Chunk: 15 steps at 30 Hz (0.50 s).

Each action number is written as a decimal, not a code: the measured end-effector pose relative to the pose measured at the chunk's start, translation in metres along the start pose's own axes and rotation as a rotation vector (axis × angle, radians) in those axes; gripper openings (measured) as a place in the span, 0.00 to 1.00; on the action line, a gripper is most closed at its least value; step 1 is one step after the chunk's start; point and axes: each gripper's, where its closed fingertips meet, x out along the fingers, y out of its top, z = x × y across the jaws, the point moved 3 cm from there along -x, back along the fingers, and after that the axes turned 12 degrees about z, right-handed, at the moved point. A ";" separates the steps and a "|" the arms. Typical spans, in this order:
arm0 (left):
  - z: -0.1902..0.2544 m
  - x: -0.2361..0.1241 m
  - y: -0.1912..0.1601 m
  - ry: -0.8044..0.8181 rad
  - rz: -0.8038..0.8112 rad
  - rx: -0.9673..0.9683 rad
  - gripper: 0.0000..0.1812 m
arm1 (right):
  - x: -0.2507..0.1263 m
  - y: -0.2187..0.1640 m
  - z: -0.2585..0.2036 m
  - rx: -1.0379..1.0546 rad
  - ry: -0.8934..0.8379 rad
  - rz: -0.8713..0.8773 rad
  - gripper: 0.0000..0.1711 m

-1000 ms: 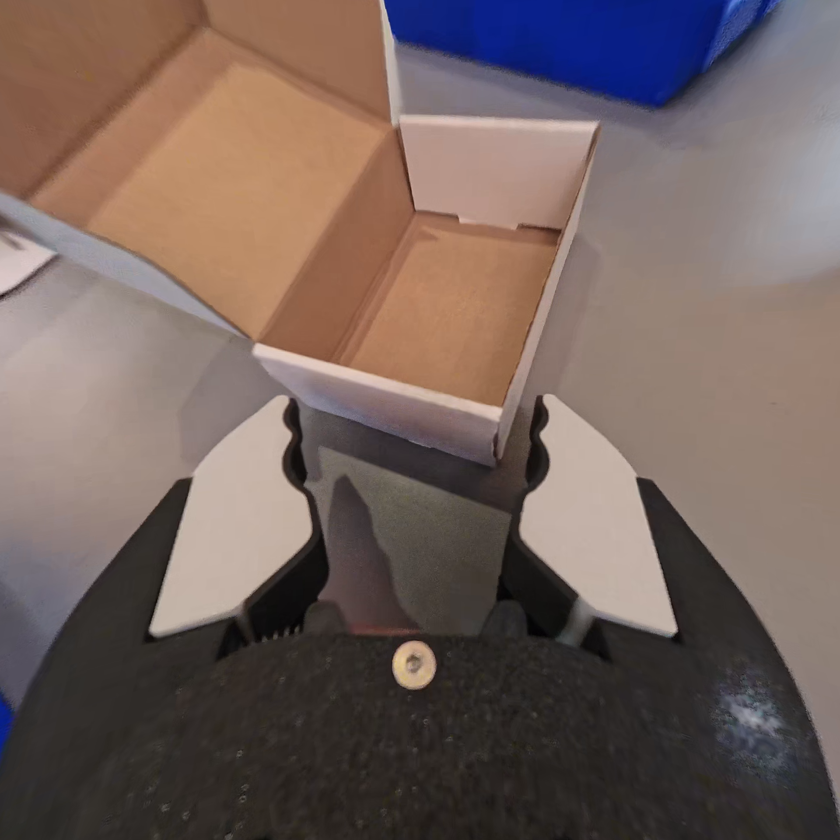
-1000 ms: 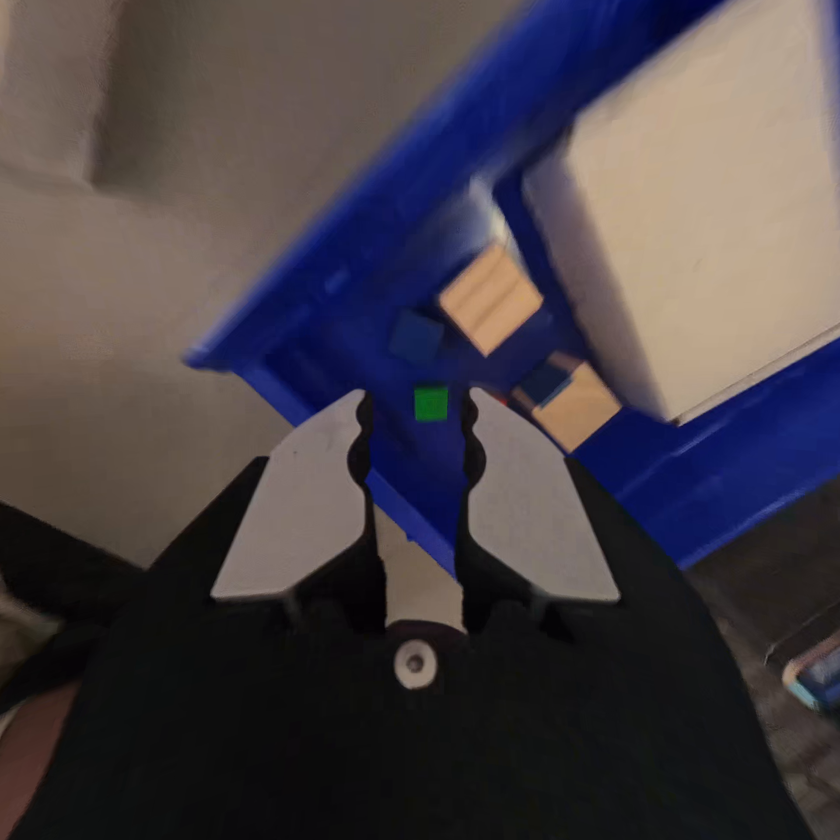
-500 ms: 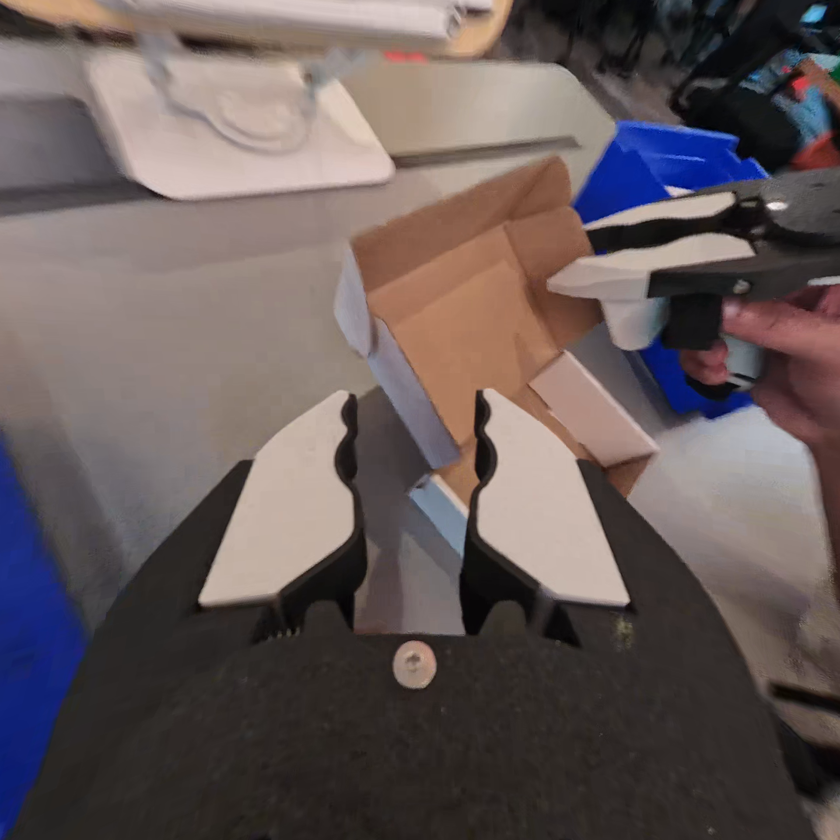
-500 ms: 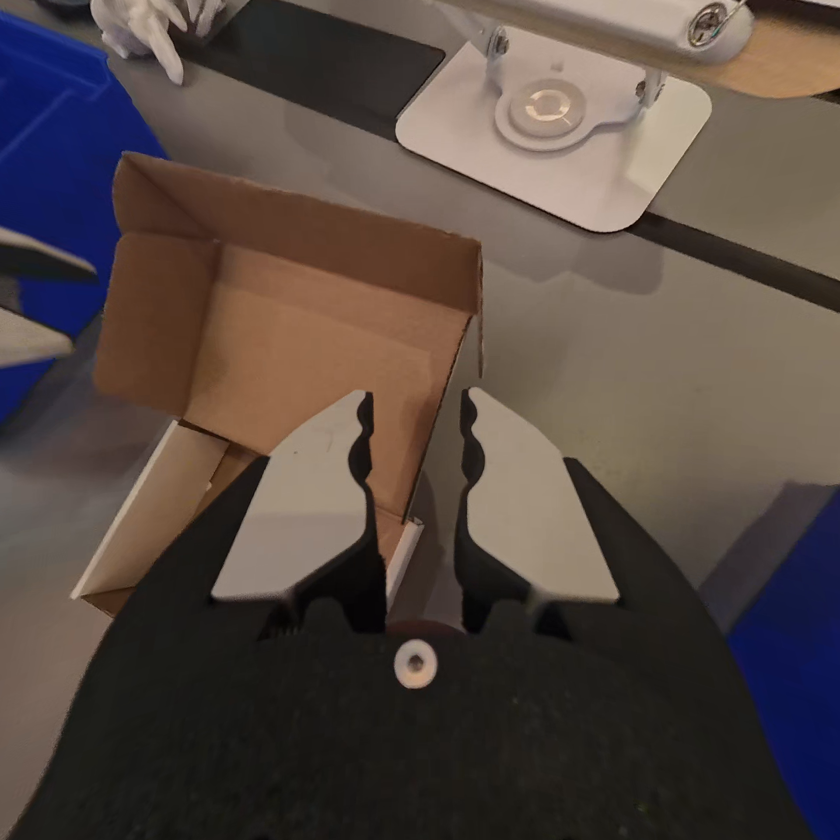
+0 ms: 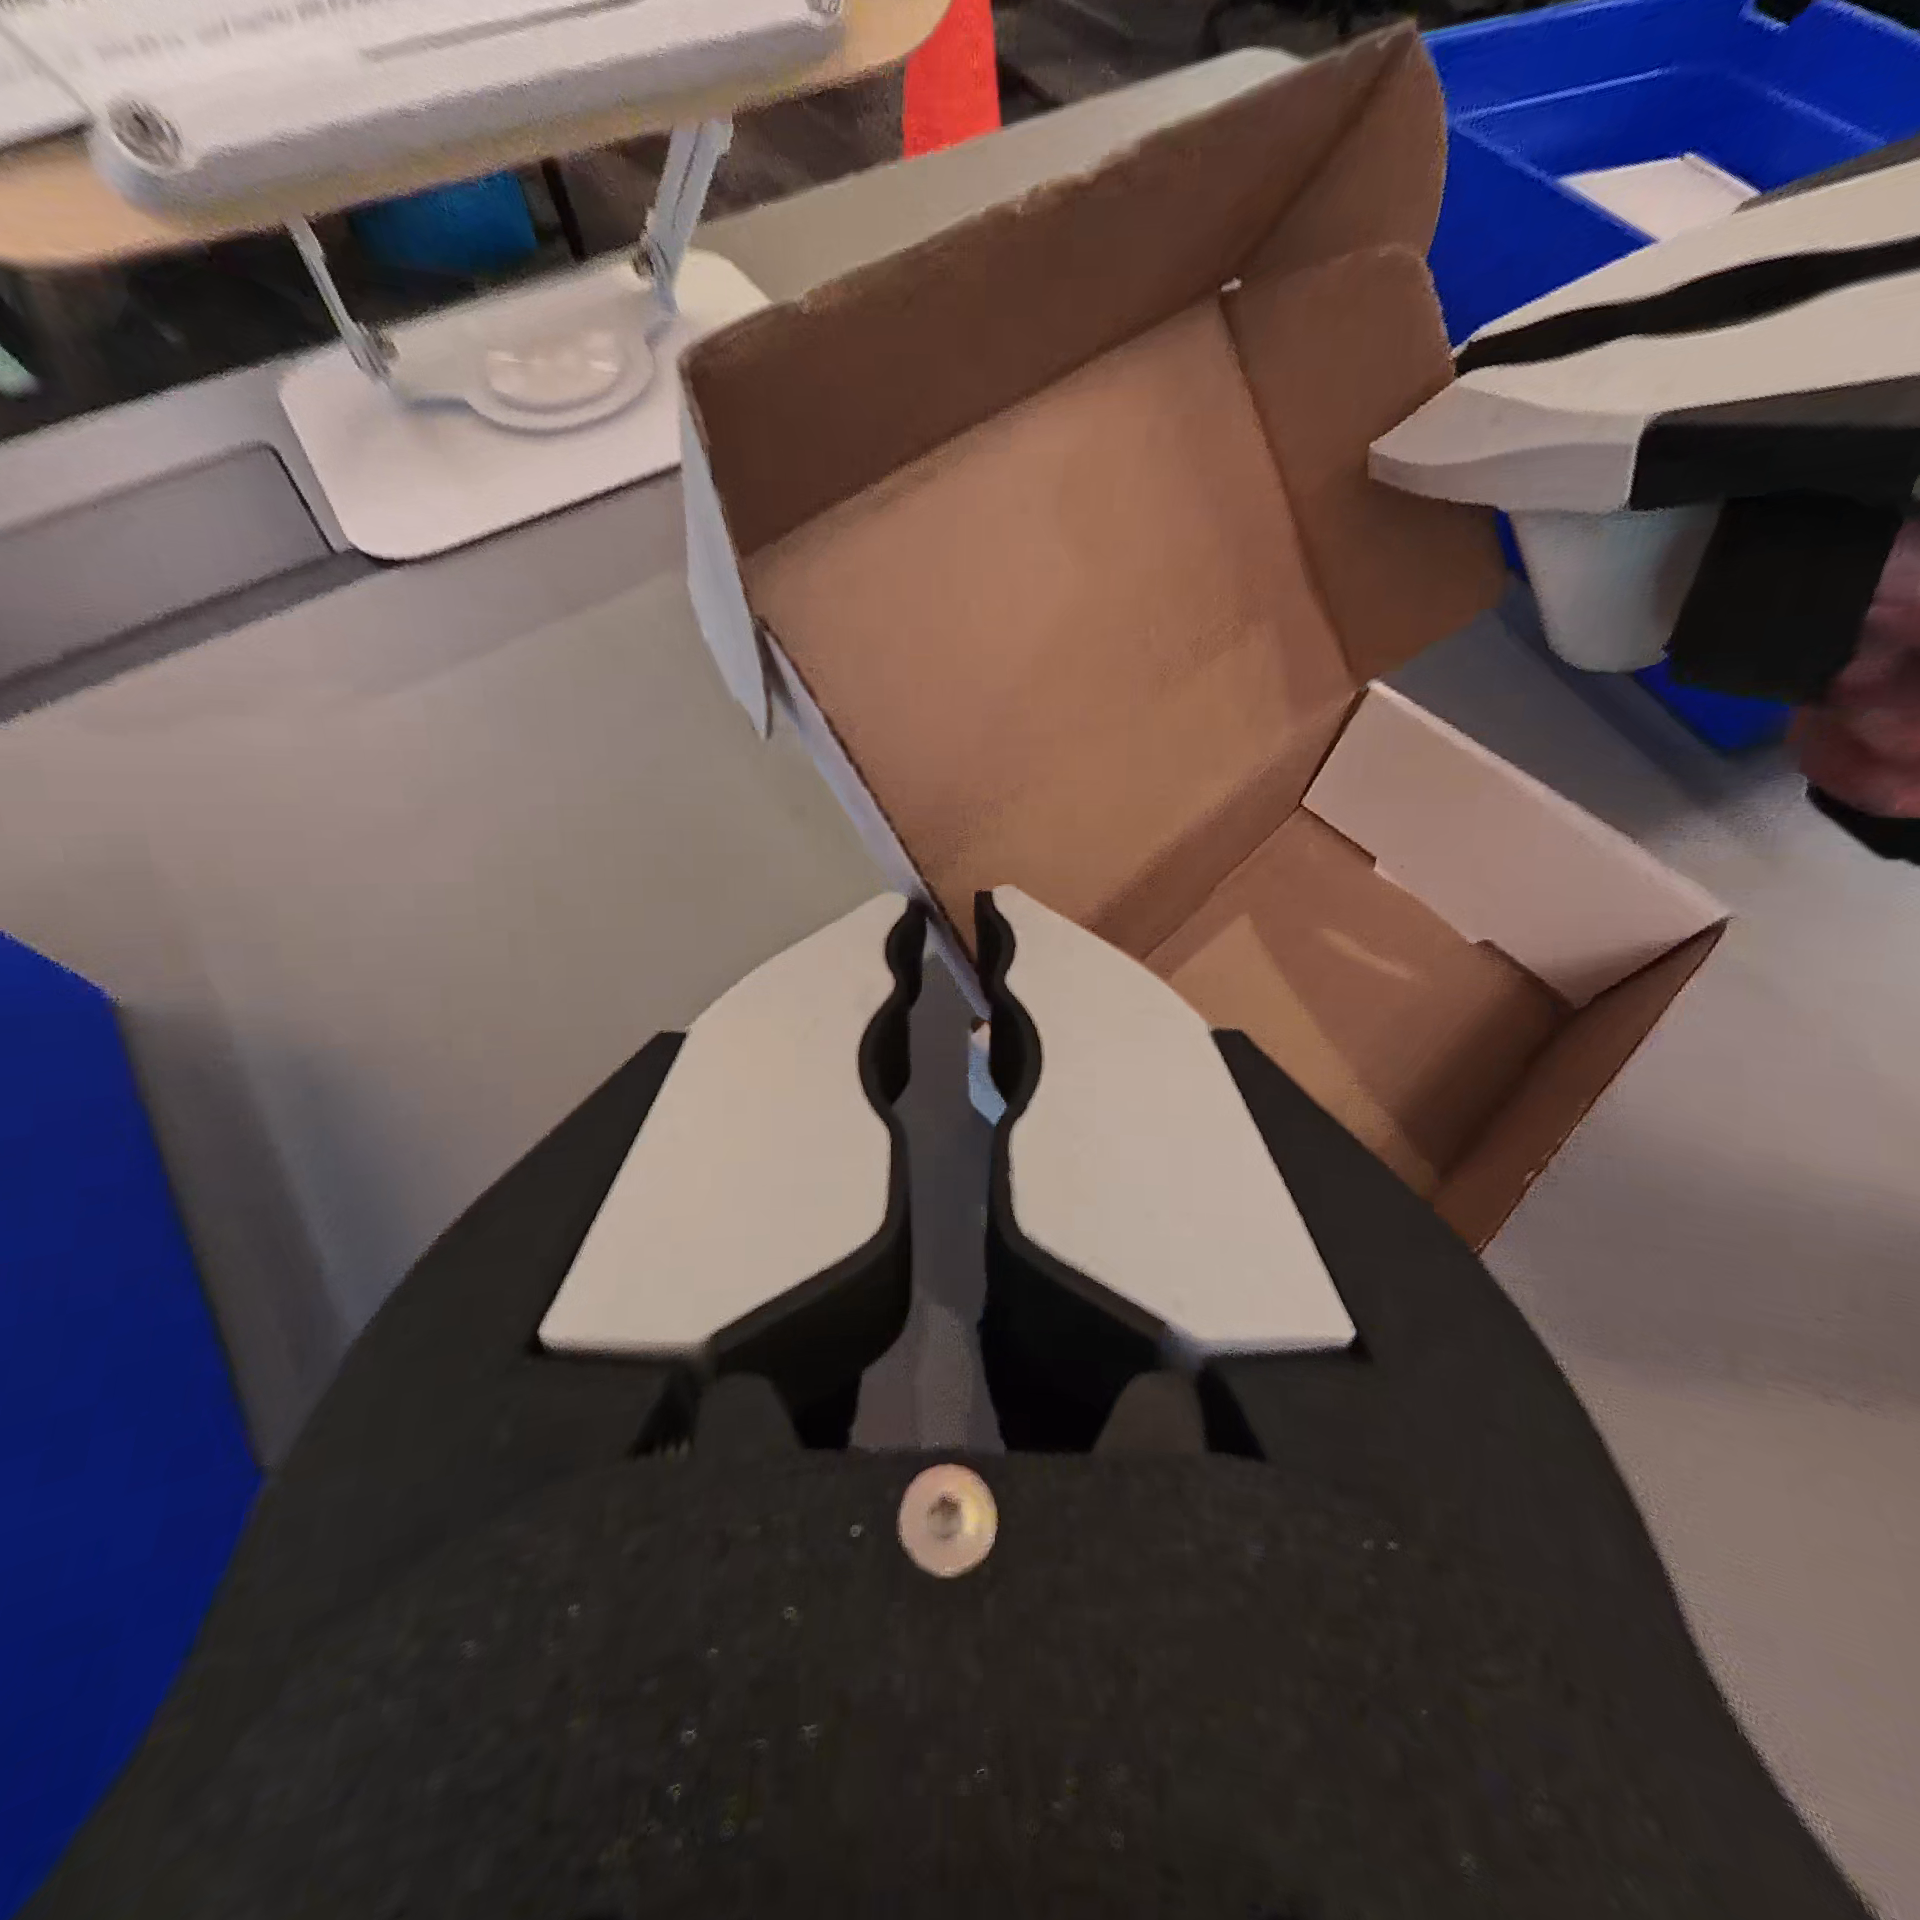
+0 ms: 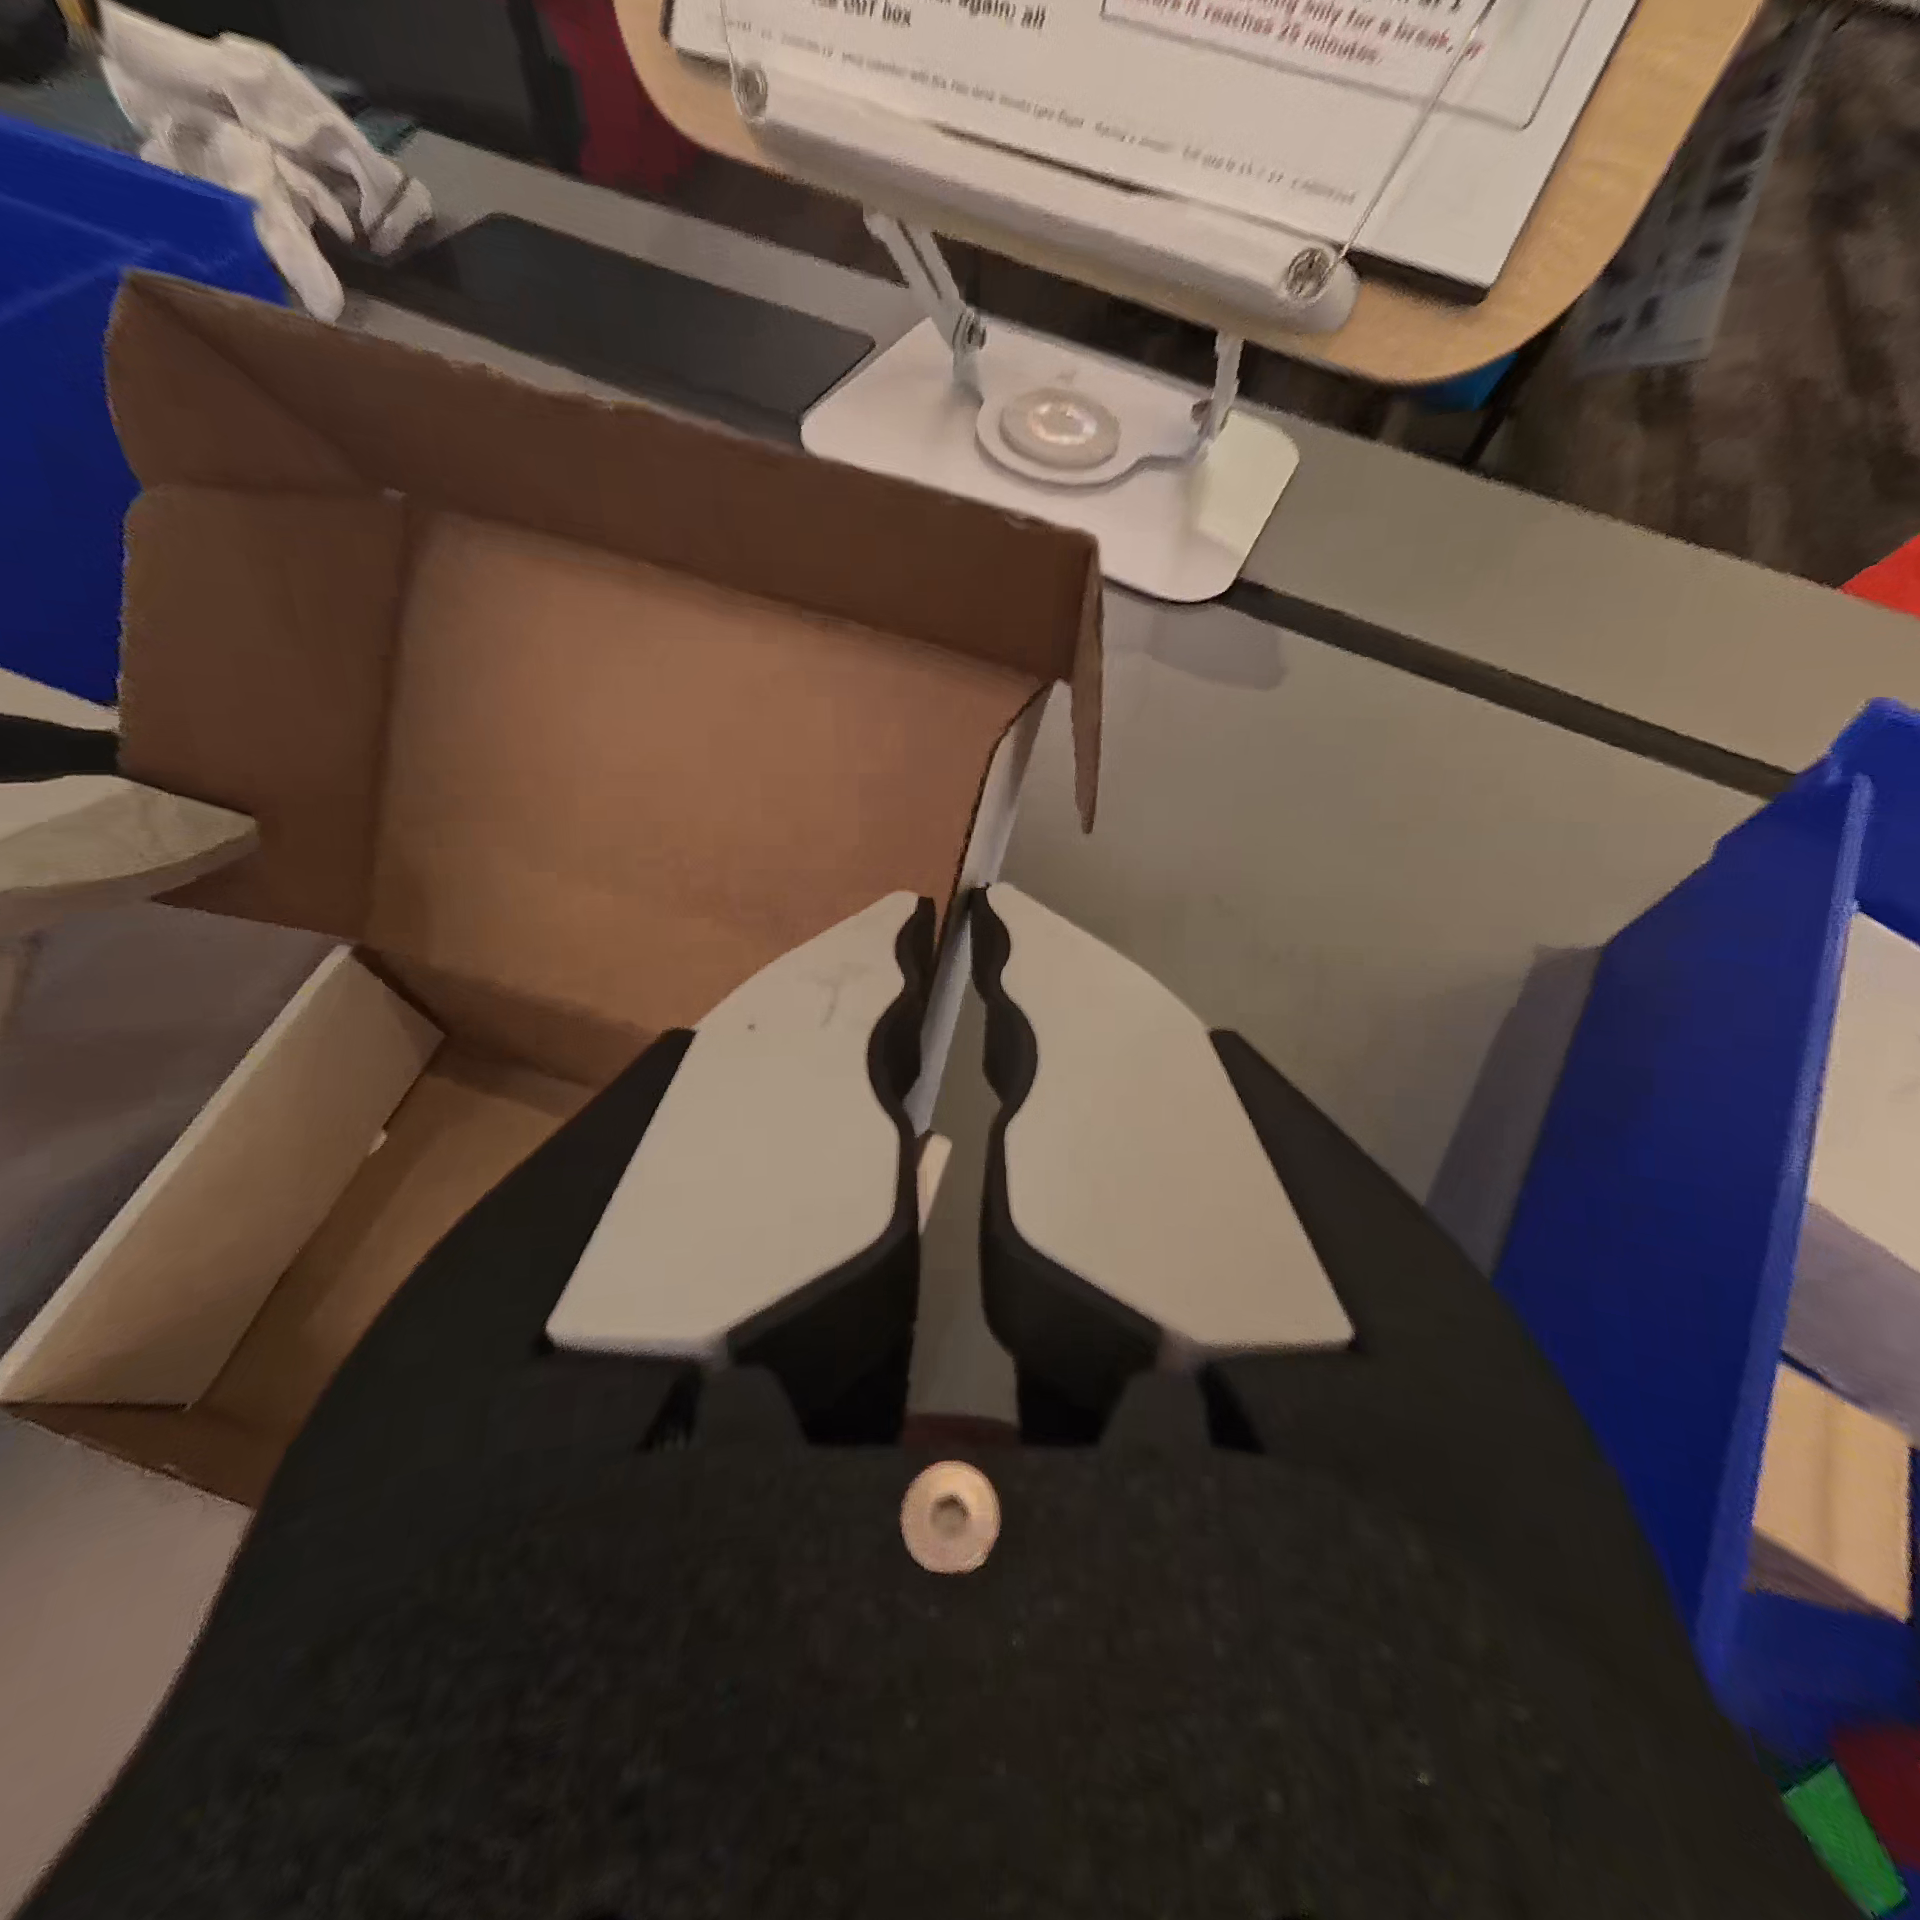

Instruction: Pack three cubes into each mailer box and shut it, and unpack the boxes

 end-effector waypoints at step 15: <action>0.047 -0.032 -0.009 -0.030 0.089 0.063 0.06 | -0.078 -0.020 -0.023 0.122 -0.014 0.068 0.06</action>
